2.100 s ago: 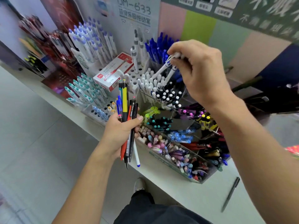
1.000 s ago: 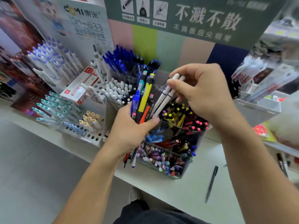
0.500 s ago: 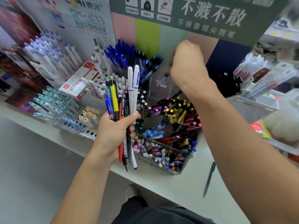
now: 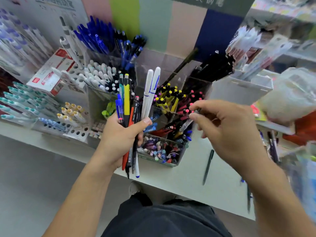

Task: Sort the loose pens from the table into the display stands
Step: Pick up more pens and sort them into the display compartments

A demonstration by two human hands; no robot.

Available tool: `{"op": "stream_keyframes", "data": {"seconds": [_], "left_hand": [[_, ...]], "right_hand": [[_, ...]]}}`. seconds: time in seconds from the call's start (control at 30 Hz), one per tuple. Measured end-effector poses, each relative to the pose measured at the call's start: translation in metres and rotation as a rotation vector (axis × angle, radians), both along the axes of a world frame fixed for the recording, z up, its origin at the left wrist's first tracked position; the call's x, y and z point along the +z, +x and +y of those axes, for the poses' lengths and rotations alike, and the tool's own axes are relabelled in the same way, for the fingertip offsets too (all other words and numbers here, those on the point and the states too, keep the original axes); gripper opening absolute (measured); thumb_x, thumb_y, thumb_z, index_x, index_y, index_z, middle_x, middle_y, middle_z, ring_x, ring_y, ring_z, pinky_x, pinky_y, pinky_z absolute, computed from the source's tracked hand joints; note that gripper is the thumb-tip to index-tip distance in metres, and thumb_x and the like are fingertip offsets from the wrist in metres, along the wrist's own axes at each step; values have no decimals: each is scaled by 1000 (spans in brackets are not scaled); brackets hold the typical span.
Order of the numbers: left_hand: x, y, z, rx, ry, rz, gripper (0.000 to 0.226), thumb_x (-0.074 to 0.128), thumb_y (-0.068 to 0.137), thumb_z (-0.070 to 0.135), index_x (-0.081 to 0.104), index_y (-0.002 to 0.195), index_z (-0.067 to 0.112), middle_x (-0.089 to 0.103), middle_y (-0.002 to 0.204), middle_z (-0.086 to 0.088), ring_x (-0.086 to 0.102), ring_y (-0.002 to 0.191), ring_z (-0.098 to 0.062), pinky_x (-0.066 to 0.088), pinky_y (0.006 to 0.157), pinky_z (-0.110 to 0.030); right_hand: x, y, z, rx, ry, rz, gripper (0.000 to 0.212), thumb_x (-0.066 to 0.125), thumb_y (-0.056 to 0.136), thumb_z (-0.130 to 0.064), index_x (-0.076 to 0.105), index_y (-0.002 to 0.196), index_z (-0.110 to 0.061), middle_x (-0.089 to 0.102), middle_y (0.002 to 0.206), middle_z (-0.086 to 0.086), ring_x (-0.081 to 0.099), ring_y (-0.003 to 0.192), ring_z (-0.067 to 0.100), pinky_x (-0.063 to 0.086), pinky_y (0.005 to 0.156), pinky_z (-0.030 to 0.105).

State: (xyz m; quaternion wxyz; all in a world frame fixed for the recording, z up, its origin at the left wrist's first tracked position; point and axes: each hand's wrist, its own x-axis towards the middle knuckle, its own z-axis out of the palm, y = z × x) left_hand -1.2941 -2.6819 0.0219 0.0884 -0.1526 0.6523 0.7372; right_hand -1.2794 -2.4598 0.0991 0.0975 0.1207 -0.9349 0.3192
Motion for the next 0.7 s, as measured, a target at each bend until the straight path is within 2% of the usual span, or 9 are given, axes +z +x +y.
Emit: {"op": "stream_keyframes", "data": {"seconds": [0.1, 0.23, 0.3, 0.33, 0.43, 0.5, 0.57, 0.6, 0.7], "left_hand": [[-3, 1, -1, -3, -17, -2, 24, 76, 87, 11, 66, 102, -6, 51, 52, -3, 44, 46, -21, 43, 48, -30], [-4, 3, 0, -10, -10, 5, 27, 75, 87, 10, 64, 104, -8, 51, 52, -4, 44, 47, -22, 43, 48, -30], [-3, 4, 1, -14, -17, 4, 28, 75, 87, 12, 65, 106, -7, 53, 52, -2, 44, 47, -21, 44, 48, -30], [-3, 4, 1, -14, -20, 2, 28, 75, 87, 12, 66, 106, -6, 54, 52, -2, 45, 47, -21, 44, 48, -30], [-3, 6, 1, -2, -17, -5, 29, 76, 86, 11, 65, 107, -7, 60, 62, -10, 47, 49, -19, 45, 47, -29], [-4, 9, 0, 2, -11, -11, 30, 77, 86, 10, 64, 107, -7, 62, 76, -20, 49, 50, -18, 45, 47, -29], [-4, 11, 0, 8, 5, -28, 26, 76, 87, 9, 65, 106, -5, 65, 80, -22, 49, 51, -16, 45, 46, -28], [-4, 12, 0, 6, 25, -40, 25, 74, 88, 9, 66, 107, -5, 67, 78, -18, 49, 51, -15, 45, 46, -26], [-2, 13, 1, 2, 95, -78, 22, 72, 89, 9, 67, 108, -2, 73, 82, -12, 49, 53, -13, 45, 46, -24]], "right_hand": [[-11, 3, -2, -8, -58, 59, 5, 69, 93, -14, 74, 93, -14, 63, 66, -9, 58, 59, 9, 53, 60, 36], [2, 8, 4, 35, -59, 47, 6, 68, 92, -18, 74, 90, -17, 60, 62, -15, 59, 59, 9, 53, 61, 33], [-5, 6, 3, 77, 49, -22, 5, 70, 92, -16, 74, 89, -16, 55, 62, -20, 56, 59, 3, 53, 63, 32], [-12, 3, 0, 80, 94, -59, 5, 70, 93, -15, 74, 90, -14, 58, 65, -15, 55, 60, 4, 53, 65, 33], [-39, -8, -6, 66, 197, -177, 10, 66, 97, -16, 75, 97, -11, 71, 82, 4, 62, 77, 25, 52, 74, 40], [-52, -16, -11, 80, 266, -308, 17, 62, 100, -23, 74, 99, -11, 67, 91, 5, 59, 88, 26, 48, 77, 37], [-58, -21, -19, 121, 371, -430, 28, 54, 103, -31, 67, 91, -10, 54, 89, 2, 53, 88, 25, 39, 72, 35], [-59, -21, -22, 139, 425, -472, 32, 51, 104, -33, 65, 89, -9, 50, 88, 2, 52, 86, 25, 39, 71, 36], [-65, -23, -26, 106, 470, -560, 35, 57, 102, -35, 67, 83, -7, 59, 79, 6, 57, 77, 26, 43, 65, 35]]}}
